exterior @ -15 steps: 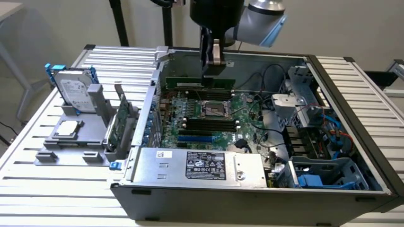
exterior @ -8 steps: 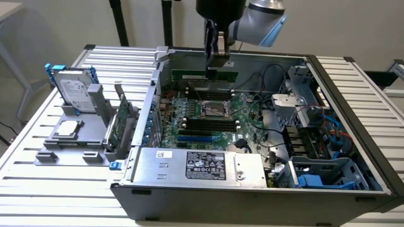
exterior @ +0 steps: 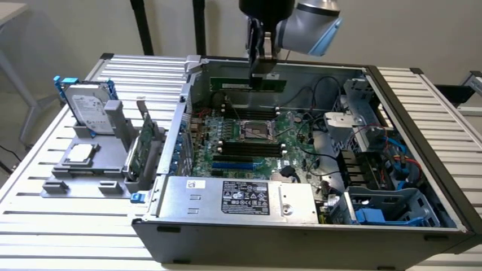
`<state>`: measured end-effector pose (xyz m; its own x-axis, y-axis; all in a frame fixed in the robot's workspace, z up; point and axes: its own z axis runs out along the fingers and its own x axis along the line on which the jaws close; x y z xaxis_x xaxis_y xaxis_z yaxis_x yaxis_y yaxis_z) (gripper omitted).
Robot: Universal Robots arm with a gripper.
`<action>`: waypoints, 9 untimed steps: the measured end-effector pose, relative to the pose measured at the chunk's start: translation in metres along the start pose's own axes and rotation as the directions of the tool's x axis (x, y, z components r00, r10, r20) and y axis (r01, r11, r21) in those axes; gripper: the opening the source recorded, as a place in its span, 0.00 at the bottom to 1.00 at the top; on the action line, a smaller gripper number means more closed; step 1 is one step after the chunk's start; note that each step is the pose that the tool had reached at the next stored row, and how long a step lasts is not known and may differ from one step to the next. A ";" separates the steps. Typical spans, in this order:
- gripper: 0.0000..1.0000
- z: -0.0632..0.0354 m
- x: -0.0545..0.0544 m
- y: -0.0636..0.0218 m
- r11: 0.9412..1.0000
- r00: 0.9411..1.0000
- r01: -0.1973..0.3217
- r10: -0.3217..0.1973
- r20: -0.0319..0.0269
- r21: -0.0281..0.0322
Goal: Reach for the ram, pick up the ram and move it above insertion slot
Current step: 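Pick up the ram and move it above insertion slot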
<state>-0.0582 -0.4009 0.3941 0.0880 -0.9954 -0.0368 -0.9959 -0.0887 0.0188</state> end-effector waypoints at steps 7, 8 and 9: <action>0.14 0.0009 -0.005 -0.0068 1.000 1.000 -0.011 0.011 0.000 0.005; 0.14 0.0011 -0.006 -0.0078 1.000 1.000 -0.014 0.014 0.000 0.005; 0.14 0.0012 -0.006 -0.0087 1.000 1.000 -0.016 0.016 0.000 0.006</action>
<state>-0.0502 -0.3936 0.3930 0.0723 -0.9967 -0.0363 -0.9972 -0.0728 0.0137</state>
